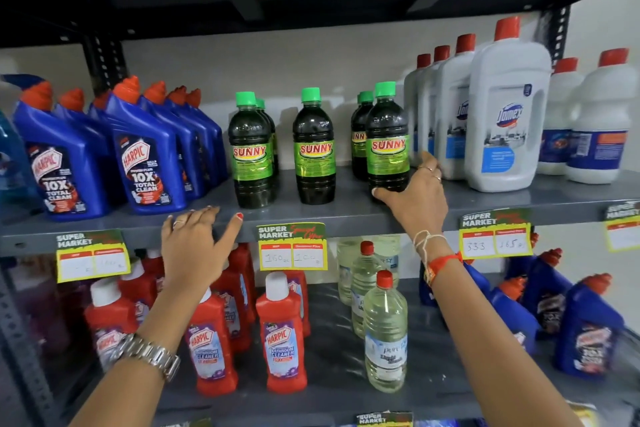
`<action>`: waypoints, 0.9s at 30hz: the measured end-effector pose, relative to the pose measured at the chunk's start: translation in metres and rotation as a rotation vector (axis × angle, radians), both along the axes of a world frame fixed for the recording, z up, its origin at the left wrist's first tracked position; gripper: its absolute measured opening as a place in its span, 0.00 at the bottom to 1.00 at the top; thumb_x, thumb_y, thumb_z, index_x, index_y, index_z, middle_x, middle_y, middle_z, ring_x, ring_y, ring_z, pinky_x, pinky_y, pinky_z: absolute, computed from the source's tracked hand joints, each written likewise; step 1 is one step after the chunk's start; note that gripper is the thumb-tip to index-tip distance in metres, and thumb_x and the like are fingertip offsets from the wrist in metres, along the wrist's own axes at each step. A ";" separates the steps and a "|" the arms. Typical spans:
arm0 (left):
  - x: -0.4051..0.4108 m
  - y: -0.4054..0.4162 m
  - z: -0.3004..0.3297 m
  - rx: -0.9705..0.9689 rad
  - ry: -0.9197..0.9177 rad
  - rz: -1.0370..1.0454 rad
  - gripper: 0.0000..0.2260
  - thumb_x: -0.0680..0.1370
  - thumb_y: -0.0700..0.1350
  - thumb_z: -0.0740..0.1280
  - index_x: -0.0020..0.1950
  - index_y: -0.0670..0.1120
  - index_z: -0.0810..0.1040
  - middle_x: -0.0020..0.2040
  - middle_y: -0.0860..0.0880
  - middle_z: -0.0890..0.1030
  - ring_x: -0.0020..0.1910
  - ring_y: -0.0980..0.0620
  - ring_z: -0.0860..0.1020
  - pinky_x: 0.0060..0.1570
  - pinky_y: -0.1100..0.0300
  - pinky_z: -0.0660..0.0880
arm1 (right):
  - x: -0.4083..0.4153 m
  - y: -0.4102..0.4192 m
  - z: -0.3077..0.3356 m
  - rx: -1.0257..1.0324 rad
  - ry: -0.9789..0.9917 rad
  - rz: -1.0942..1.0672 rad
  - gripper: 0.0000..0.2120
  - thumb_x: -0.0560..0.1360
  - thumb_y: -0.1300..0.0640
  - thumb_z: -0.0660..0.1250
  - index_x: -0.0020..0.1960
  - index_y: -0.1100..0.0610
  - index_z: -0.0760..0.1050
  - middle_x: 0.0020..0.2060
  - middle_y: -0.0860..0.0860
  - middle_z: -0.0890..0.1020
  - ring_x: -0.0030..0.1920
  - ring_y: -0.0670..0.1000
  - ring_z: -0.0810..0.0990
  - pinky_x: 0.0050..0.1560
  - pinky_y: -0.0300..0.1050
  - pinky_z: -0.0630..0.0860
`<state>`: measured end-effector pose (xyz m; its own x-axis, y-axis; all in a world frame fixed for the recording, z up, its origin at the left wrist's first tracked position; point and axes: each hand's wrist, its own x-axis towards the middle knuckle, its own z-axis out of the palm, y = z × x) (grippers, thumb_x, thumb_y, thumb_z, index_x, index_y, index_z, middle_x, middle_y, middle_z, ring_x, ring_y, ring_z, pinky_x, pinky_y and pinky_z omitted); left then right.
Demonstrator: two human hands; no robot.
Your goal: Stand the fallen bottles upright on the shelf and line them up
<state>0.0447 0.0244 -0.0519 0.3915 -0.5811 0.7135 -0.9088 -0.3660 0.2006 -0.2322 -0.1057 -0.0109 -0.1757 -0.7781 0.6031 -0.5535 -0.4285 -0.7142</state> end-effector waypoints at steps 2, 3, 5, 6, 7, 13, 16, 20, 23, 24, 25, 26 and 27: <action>-0.001 -0.001 -0.001 -0.021 0.001 -0.002 0.31 0.73 0.63 0.51 0.61 0.42 0.77 0.62 0.43 0.79 0.62 0.42 0.74 0.68 0.45 0.59 | -0.001 -0.001 0.002 0.040 0.041 0.021 0.48 0.61 0.50 0.78 0.72 0.59 0.54 0.65 0.61 0.71 0.63 0.61 0.73 0.57 0.53 0.72; -0.001 -0.002 -0.002 -0.025 -0.004 -0.002 0.31 0.73 0.63 0.51 0.60 0.42 0.77 0.61 0.42 0.79 0.62 0.42 0.74 0.67 0.45 0.60 | -0.002 -0.002 0.003 0.058 0.057 0.035 0.48 0.62 0.50 0.77 0.73 0.60 0.54 0.65 0.60 0.71 0.63 0.61 0.73 0.57 0.53 0.72; 0.000 -0.002 -0.002 -0.019 -0.012 0.000 0.32 0.73 0.64 0.50 0.60 0.42 0.77 0.61 0.42 0.79 0.61 0.42 0.74 0.66 0.45 0.61 | -0.003 -0.004 0.005 0.084 0.084 0.062 0.45 0.63 0.50 0.76 0.71 0.60 0.57 0.64 0.59 0.74 0.62 0.60 0.74 0.56 0.53 0.72; 0.000 -0.001 -0.002 -0.016 -0.016 0.002 0.33 0.72 0.64 0.50 0.60 0.42 0.77 0.61 0.42 0.79 0.61 0.41 0.74 0.66 0.45 0.61 | -0.003 -0.005 0.005 0.087 0.096 0.074 0.41 0.64 0.50 0.76 0.69 0.59 0.59 0.62 0.59 0.76 0.61 0.60 0.75 0.55 0.52 0.73; 0.000 -0.001 -0.002 -0.016 -0.022 0.005 0.33 0.72 0.65 0.49 0.60 0.42 0.77 0.61 0.42 0.79 0.61 0.41 0.75 0.66 0.45 0.62 | -0.002 -0.006 0.006 0.087 0.107 0.083 0.38 0.64 0.50 0.76 0.67 0.59 0.62 0.60 0.59 0.78 0.60 0.60 0.76 0.54 0.51 0.73; -0.002 -0.001 -0.002 -0.024 -0.018 0.006 0.33 0.72 0.65 0.49 0.60 0.42 0.77 0.60 0.42 0.80 0.60 0.41 0.75 0.65 0.44 0.62 | 0.011 -0.013 0.011 0.080 0.118 0.116 0.33 0.64 0.53 0.76 0.62 0.60 0.64 0.55 0.59 0.80 0.57 0.61 0.78 0.53 0.50 0.73; -0.003 0.000 -0.001 -0.027 -0.013 0.000 0.34 0.72 0.65 0.49 0.59 0.41 0.78 0.60 0.42 0.80 0.60 0.41 0.75 0.65 0.44 0.63 | 0.016 -0.014 0.012 0.086 0.137 0.127 0.32 0.65 0.53 0.76 0.62 0.62 0.63 0.55 0.60 0.80 0.56 0.62 0.78 0.53 0.50 0.73; -0.003 0.000 -0.001 -0.040 -0.021 -0.009 0.34 0.72 0.65 0.49 0.59 0.41 0.78 0.59 0.41 0.80 0.59 0.41 0.76 0.65 0.44 0.63 | 0.017 -0.016 0.012 0.084 0.141 0.128 0.31 0.66 0.54 0.75 0.61 0.62 0.63 0.55 0.61 0.80 0.57 0.63 0.78 0.54 0.51 0.73; -0.003 0.000 -0.001 -0.037 -0.025 -0.009 0.34 0.72 0.65 0.49 0.59 0.41 0.78 0.59 0.41 0.80 0.59 0.41 0.76 0.64 0.44 0.63 | 0.017 -0.019 0.009 0.097 0.133 0.138 0.31 0.66 0.55 0.75 0.60 0.62 0.63 0.55 0.61 0.80 0.57 0.63 0.78 0.53 0.51 0.73; -0.003 0.000 -0.001 -0.030 -0.031 -0.006 0.34 0.72 0.65 0.49 0.59 0.41 0.78 0.59 0.41 0.80 0.59 0.41 0.76 0.64 0.44 0.63 | 0.017 -0.016 0.010 0.115 0.129 0.147 0.31 0.66 0.55 0.75 0.61 0.62 0.63 0.55 0.61 0.79 0.57 0.63 0.77 0.53 0.51 0.73; -0.001 0.001 -0.003 -0.021 -0.031 -0.005 0.34 0.72 0.65 0.48 0.59 0.41 0.78 0.59 0.41 0.80 0.59 0.41 0.76 0.64 0.44 0.64 | 0.017 -0.019 0.010 0.107 0.112 0.161 0.32 0.66 0.55 0.76 0.62 0.62 0.63 0.57 0.61 0.78 0.58 0.63 0.76 0.54 0.52 0.73; -0.004 0.001 0.000 -0.025 0.005 -0.007 0.34 0.72 0.65 0.48 0.59 0.41 0.78 0.59 0.41 0.80 0.59 0.41 0.76 0.64 0.43 0.64 | 0.016 -0.015 0.013 0.121 0.098 0.161 0.34 0.66 0.56 0.76 0.65 0.62 0.61 0.61 0.62 0.75 0.62 0.63 0.74 0.57 0.52 0.72; -0.003 0.000 -0.001 -0.020 0.013 -0.007 0.35 0.71 0.66 0.48 0.60 0.41 0.77 0.59 0.41 0.80 0.59 0.41 0.76 0.64 0.43 0.64 | 0.015 -0.015 0.015 0.128 0.052 0.176 0.38 0.66 0.56 0.76 0.68 0.62 0.59 0.66 0.63 0.69 0.65 0.64 0.69 0.62 0.53 0.69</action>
